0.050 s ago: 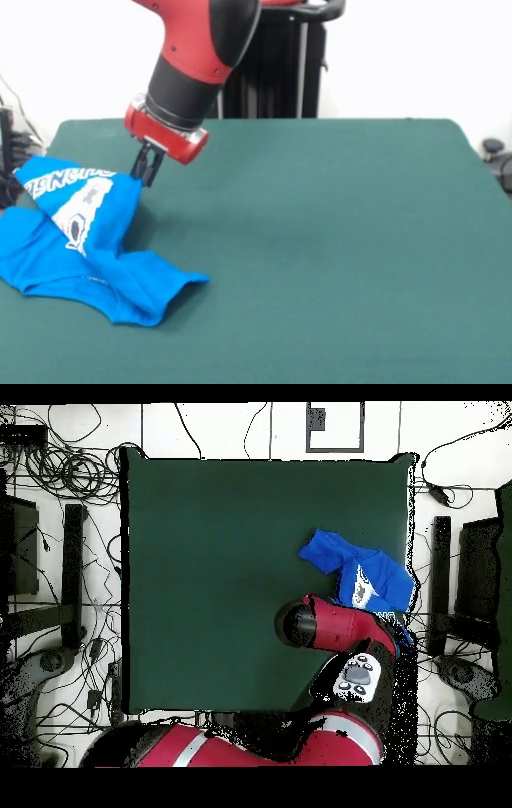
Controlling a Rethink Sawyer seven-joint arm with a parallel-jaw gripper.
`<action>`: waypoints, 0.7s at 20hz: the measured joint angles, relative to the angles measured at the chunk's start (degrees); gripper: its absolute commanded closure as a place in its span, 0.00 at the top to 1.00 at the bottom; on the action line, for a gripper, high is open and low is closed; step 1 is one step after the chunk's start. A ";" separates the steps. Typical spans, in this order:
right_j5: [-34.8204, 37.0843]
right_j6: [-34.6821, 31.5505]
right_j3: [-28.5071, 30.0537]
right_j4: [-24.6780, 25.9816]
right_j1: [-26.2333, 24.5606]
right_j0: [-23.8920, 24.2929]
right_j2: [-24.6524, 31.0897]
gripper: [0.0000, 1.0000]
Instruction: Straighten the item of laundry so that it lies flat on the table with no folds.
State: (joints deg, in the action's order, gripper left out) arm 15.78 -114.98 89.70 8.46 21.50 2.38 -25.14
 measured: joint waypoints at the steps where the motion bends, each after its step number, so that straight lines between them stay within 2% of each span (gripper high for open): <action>1: 0.00 0.00 0.27 -0.40 0.22 -0.58 -0.02 0.00; 14: 0.00 0.00 2.23 -4.96 0.52 -4.10 -1.35 0.00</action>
State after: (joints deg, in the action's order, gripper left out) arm 15.78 -114.98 91.92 3.50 22.02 -1.72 -26.49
